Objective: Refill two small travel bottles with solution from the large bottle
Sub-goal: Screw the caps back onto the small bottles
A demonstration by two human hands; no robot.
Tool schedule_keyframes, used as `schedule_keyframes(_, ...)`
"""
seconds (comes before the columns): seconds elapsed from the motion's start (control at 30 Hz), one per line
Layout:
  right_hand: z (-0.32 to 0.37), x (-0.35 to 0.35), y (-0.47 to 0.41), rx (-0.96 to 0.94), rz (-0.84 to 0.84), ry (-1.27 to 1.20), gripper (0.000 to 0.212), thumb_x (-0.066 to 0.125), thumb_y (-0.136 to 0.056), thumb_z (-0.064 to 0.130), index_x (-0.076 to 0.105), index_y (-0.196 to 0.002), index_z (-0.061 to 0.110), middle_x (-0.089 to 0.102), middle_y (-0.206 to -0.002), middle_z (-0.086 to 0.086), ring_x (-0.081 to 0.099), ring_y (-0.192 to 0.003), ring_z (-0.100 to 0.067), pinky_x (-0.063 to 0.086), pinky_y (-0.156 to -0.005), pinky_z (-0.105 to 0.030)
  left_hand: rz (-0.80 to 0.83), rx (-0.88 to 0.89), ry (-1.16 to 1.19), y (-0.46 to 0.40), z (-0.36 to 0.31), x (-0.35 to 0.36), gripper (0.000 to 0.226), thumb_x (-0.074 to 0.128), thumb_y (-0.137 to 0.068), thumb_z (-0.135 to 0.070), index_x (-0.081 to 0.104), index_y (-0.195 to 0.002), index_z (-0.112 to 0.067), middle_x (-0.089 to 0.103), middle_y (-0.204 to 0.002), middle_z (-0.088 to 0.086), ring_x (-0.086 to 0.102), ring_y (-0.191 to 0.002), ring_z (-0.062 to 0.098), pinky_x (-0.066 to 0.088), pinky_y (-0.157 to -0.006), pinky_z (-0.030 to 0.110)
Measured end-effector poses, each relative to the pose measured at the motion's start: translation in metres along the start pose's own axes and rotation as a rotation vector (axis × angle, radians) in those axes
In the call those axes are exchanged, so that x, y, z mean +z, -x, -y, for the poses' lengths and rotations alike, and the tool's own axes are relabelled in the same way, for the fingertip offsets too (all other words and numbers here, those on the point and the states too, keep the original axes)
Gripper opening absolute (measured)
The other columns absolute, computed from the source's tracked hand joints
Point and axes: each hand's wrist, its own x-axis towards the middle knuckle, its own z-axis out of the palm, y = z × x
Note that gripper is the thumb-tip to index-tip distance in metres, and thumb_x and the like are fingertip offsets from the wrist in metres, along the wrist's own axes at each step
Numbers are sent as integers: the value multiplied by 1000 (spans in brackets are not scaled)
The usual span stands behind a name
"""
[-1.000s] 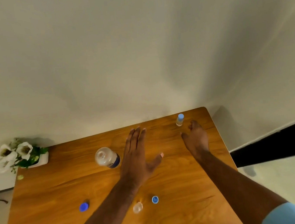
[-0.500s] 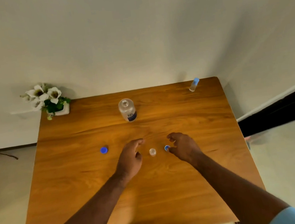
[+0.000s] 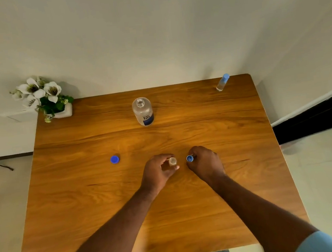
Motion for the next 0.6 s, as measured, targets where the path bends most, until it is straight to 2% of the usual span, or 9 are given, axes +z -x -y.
schedule_keyframes(0.1,7,-10,5,14,-20,-170,15,70,-81,30,64,-94,26,69,-85,9,65,-76,-10,54,-65,-31,-16,16,75,4,-7,-11,40,86,-78,-27,74,-115,-22,74,-117,-5,66,-110,10,57,-95,33)
schedule_keyframes(0.2,22,-26,12,-44,-59,-334,19,75,-81,23,67,-98,27,70,-86,12,67,-77,0,58,-69,-29,-41,12,211,9,-23,-33,36,85,-80,-19,73,-114,-20,74,-115,-8,67,-110,3,57,-97,32)
schedule_keyframes(0.27,37,-39,18,-71,-114,-417,23,77,-81,20,70,-103,24,72,-91,13,68,-81,1,58,-71,-28,-74,18,288,12,-38,-52,34,84,-80,-15,74,-112,-22,73,-115,-10,64,-110,-4,57,-94,26)
schedule_keyframes(0.33,56,-55,27,-106,-173,-492,29,80,-81,18,72,-109,20,73,-98,12,68,-86,2,57,-73,-24,-123,66,297,16,-55,-73,35,84,-80,-16,74,-113,-23,72,-115,-11,61,-110,-9,54,-87,15)
schedule_keyframes(0.4,78,-74,37,-146,-223,-535,35,81,-81,18,71,-114,20,73,-102,11,68,-89,3,56,-75,-18,-179,138,287,19,-70,-92,37,86,-79,-17,75,-114,-20,73,-115,-8,62,-109,-6,52,-85,10)
schedule_keyframes(0.5,114,-108,50,-202,-264,-602,37,82,-80,19,66,-113,25,73,-98,12,70,-88,0,58,-74,-20,-242,218,274,21,-95,-123,41,87,-77,-23,75,-116,-21,75,-113,-8,68,-106,3,58,-88,23)
schedule_keyframes(0.6,158,-149,66,-282,-327,-624,30,83,-79,19,65,-102,23,73,-90,9,71,-81,-3,59,-69,-23,-277,301,312,30,-127,-161,43,88,-76,-25,73,-116,-22,76,-110,-9,70,-103,6,60,-86,24)
